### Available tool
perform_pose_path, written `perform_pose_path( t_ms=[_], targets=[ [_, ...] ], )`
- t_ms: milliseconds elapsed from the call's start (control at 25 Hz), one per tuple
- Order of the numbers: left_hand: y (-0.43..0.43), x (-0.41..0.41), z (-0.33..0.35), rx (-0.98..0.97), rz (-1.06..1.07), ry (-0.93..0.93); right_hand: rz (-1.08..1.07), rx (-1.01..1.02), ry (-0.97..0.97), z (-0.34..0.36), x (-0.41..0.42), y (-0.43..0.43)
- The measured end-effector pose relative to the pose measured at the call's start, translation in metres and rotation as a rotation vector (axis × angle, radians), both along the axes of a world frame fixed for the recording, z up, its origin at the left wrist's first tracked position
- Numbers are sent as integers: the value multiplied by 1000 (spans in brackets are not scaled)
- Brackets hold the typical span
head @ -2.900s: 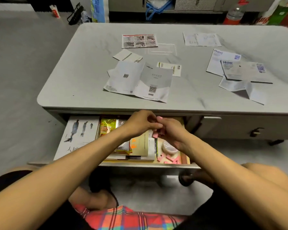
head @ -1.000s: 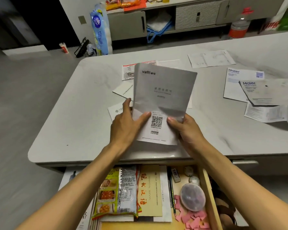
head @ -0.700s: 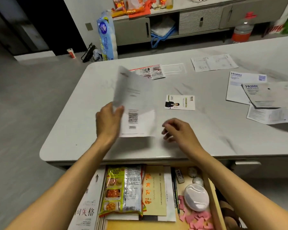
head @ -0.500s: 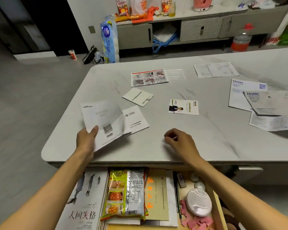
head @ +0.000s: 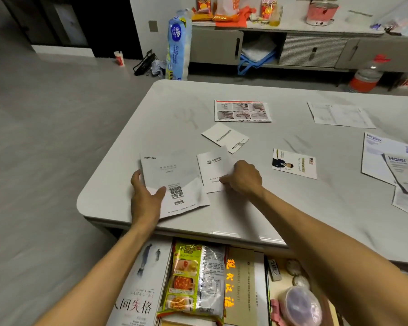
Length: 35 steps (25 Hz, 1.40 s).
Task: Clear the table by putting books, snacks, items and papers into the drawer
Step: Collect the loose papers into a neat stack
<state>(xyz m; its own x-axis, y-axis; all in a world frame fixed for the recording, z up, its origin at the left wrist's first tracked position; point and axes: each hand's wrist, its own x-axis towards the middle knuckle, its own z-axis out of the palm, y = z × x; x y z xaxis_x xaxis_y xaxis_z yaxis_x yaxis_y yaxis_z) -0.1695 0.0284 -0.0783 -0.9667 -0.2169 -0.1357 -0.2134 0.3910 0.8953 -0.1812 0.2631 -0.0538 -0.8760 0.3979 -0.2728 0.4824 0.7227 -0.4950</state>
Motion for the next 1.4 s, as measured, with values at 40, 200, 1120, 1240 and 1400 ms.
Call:
perform_pose_path(
  t_ms=[40, 200, 1120, 1240, 1400],
  targets=[
    [-1, -2, -2, -19, -37, 6, -34, -74, 52, 0, 0, 5],
    [2, -22, -4, -30, -131, -86, -194, -571, 340, 14, 2, -6],
    [33, -105, -1, -156, 22, -163, -130, -216, 175, -4, -133, 61],
    [38, -99, 0, -182, 20, -87, -132, -627, 307, 8, -107, 23],
    [37, -97, -3, -169, -10, -61, 22, -668, 258, -1, -85, -34]
  ],
)
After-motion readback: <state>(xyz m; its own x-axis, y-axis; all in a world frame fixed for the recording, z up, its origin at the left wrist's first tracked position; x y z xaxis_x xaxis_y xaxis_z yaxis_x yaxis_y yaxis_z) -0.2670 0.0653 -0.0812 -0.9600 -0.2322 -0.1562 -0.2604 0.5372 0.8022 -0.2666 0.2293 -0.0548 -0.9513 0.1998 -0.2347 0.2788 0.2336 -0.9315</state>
